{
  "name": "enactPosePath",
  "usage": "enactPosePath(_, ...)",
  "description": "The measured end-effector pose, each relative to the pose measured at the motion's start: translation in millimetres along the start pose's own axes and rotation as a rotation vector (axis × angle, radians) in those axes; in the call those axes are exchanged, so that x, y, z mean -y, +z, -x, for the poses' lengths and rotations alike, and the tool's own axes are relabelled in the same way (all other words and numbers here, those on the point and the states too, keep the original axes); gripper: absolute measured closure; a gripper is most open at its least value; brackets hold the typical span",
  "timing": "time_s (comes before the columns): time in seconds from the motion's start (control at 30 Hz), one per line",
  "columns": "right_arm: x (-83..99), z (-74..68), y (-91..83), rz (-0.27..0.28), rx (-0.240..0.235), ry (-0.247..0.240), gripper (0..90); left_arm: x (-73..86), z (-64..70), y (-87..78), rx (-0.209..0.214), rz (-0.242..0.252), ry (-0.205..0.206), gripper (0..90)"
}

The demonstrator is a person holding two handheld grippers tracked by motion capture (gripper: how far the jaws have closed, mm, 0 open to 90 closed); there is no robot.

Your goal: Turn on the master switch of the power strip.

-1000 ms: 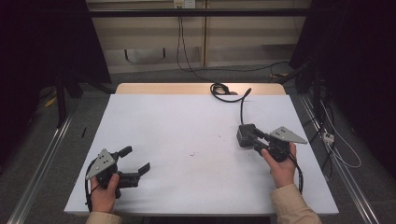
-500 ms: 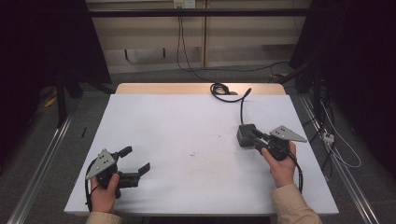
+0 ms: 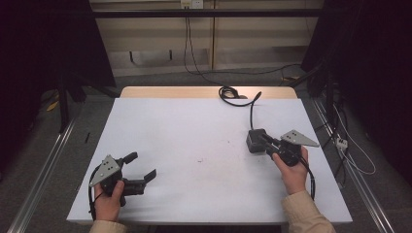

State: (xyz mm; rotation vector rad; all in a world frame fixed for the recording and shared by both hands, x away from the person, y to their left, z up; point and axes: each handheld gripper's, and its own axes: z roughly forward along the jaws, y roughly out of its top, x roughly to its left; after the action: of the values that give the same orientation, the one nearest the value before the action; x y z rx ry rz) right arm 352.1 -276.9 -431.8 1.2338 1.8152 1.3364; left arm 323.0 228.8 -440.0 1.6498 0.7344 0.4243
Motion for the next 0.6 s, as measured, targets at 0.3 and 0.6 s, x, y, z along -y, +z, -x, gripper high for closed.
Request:
enactPosePath(0.3, -3.0, 1.8, 3.2, -0.006, 0.007, 0.006, 85.0, -0.2, 0.3, -0.1, 0.0, 0.0, -0.002, 3.5)
enactPosePath(0.6, -5.8, 4.3, 8.0, -0.016, -0.001, 0.023, 87.6, -0.3, -0.9, -0.9, -0.003, 0.002, -0.003, 3.5)
